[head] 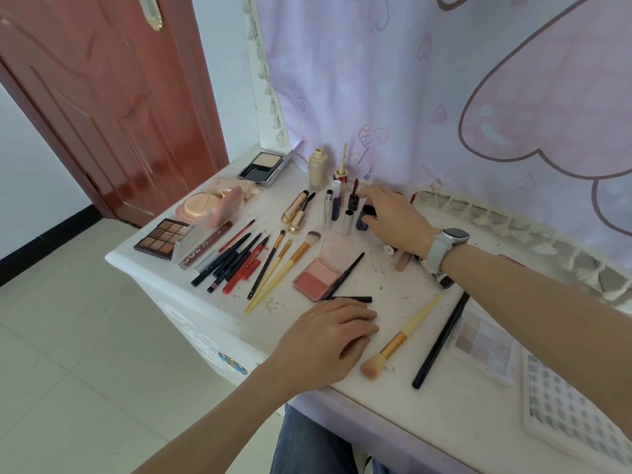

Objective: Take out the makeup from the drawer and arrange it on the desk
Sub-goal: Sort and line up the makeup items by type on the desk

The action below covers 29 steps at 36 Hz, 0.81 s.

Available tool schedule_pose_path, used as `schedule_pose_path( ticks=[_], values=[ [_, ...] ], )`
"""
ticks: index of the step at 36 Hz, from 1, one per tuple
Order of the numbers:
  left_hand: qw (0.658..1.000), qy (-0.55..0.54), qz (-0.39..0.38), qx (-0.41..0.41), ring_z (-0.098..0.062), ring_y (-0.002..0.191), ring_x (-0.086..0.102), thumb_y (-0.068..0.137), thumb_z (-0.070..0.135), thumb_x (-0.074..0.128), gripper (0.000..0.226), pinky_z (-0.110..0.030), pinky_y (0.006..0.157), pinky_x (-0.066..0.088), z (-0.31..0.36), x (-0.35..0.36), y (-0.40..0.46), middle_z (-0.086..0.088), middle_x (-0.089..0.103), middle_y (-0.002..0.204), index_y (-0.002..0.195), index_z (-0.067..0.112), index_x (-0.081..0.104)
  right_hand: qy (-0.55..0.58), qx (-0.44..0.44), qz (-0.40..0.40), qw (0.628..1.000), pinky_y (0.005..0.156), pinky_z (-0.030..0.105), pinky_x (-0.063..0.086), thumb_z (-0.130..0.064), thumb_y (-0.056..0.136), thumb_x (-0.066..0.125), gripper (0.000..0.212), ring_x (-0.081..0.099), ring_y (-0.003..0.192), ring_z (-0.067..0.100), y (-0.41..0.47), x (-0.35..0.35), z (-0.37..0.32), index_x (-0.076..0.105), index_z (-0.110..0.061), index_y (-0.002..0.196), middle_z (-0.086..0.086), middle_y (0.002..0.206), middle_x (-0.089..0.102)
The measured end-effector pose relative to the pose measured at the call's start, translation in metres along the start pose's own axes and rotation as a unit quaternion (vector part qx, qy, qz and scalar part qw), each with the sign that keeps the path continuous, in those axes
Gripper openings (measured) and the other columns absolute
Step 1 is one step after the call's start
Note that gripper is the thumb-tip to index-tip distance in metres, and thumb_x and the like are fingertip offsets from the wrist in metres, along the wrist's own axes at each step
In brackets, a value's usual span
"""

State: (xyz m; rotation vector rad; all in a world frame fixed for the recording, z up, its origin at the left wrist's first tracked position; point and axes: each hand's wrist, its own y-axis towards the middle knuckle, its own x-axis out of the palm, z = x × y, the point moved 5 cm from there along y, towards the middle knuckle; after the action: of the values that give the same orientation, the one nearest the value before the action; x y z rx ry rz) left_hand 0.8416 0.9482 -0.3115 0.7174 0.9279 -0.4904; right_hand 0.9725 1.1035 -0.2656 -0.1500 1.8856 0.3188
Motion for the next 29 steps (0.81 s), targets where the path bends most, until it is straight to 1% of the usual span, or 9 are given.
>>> schedule_pose_path(
  ticks=[7,11,15,17,18,20,22,25,29],
  values=[
    [1.0,0.002,0.003,0.001,-0.013,0.109,0.06,0.09,0.027,0.044,0.032,-0.026,0.094,0.044,0.001,-0.002,0.0,0.003,0.069,0.111,0.103,0.017,0.072,0.007,0.003,-0.003,1.0,0.091,0.045,0.044,-0.013,0.092,0.051,0.047,0.05,0.11,0.03,-0.001,0.003,0.005,0.038,-0.012,0.137,0.014,0.127,0.052],
    [1.0,-0.004,0.0,-0.003,-0.013,0.111,0.06,0.09,0.028,0.044,0.033,-0.028,0.095,0.045,0.001,-0.001,0.0,0.003,0.068,0.112,0.105,0.017,0.071,0.024,-0.005,0.027,0.999,0.091,0.034,0.042,-0.016,0.093,0.05,0.044,0.053,0.106,0.025,-0.006,-0.007,0.008,0.042,-0.013,0.136,0.009,0.128,0.054],
    [1.0,0.002,0.009,0.004,-0.013,0.11,0.06,0.089,0.027,0.045,0.032,-0.028,0.094,0.046,0.002,-0.002,0.0,0.003,0.069,0.111,0.104,0.017,0.071,0.086,-0.013,0.084,0.993,0.084,0.026,0.045,-0.015,0.092,0.05,0.029,0.059,0.093,0.015,-0.027,-0.027,0.016,0.057,-0.014,0.12,0.002,0.11,0.064],
    [1.0,0.003,0.013,0.009,-0.014,0.11,0.061,0.089,0.026,0.046,0.031,-0.029,0.094,0.047,0.002,-0.002,0.0,0.003,0.069,0.111,0.104,0.017,0.072,0.096,-0.013,0.091,0.991,0.074,0.017,0.041,-0.015,0.091,0.05,0.021,0.058,0.082,0.009,-0.041,-0.033,0.025,0.063,-0.018,0.106,-0.004,0.099,0.065],
    [1.0,0.003,0.015,0.01,-0.014,0.11,0.061,0.09,0.026,0.046,0.031,-0.03,0.094,0.048,0.003,-0.002,0.0,0.003,0.069,0.111,0.104,0.017,0.072,0.082,-0.011,0.092,0.992,0.069,0.015,0.039,-0.015,0.091,0.05,0.019,0.056,0.077,0.006,-0.048,-0.034,0.03,0.064,-0.02,0.101,-0.009,0.095,0.064],
    [1.0,0.006,0.017,0.013,-0.014,0.11,0.061,0.09,0.026,0.047,0.03,-0.03,0.093,0.049,0.003,-0.003,0.0,0.003,0.069,0.11,0.103,0.017,0.072,0.049,-0.004,0.089,0.995,0.07,0.02,0.038,-0.016,0.091,0.051,0.02,0.053,0.076,0.008,-0.061,-0.033,0.041,0.066,-0.02,0.104,-0.013,0.095,0.058],
    [1.0,0.013,0.018,0.014,-0.013,0.109,0.061,0.09,0.026,0.048,0.029,-0.03,0.093,0.049,0.004,-0.003,0.0,0.004,0.069,0.11,0.103,0.018,0.072,0.023,0.002,0.07,0.997,0.078,0.027,0.041,-0.017,0.092,0.051,0.022,0.051,0.087,0.012,-0.069,-0.027,0.049,0.065,-0.018,0.109,-0.007,0.1,0.059],
    [0.999,0.02,0.023,0.012,-0.012,0.108,0.062,0.089,0.026,0.051,0.026,-0.028,0.093,0.047,0.004,-0.003,0.001,0.004,0.07,0.109,0.102,0.019,0.072,-0.012,0.007,0.029,0.999,0.084,0.029,0.04,-0.021,0.092,0.051,0.024,0.044,0.098,0.01,-0.075,-0.016,0.052,0.062,-0.02,0.113,-0.005,0.107,0.056],
    [0.999,0.015,0.027,0.009,-0.012,0.107,0.062,0.087,0.021,0.058,0.021,-0.027,0.093,0.048,0.004,-0.003,0.001,0.004,0.07,0.109,0.102,0.018,0.072,-0.124,-0.058,0.028,0.99,0.081,0.032,0.035,-0.025,0.088,0.056,0.026,0.047,0.103,0.023,-0.078,-0.004,0.038,0.062,-0.016,0.112,0.002,0.11,0.058]
  ],
)
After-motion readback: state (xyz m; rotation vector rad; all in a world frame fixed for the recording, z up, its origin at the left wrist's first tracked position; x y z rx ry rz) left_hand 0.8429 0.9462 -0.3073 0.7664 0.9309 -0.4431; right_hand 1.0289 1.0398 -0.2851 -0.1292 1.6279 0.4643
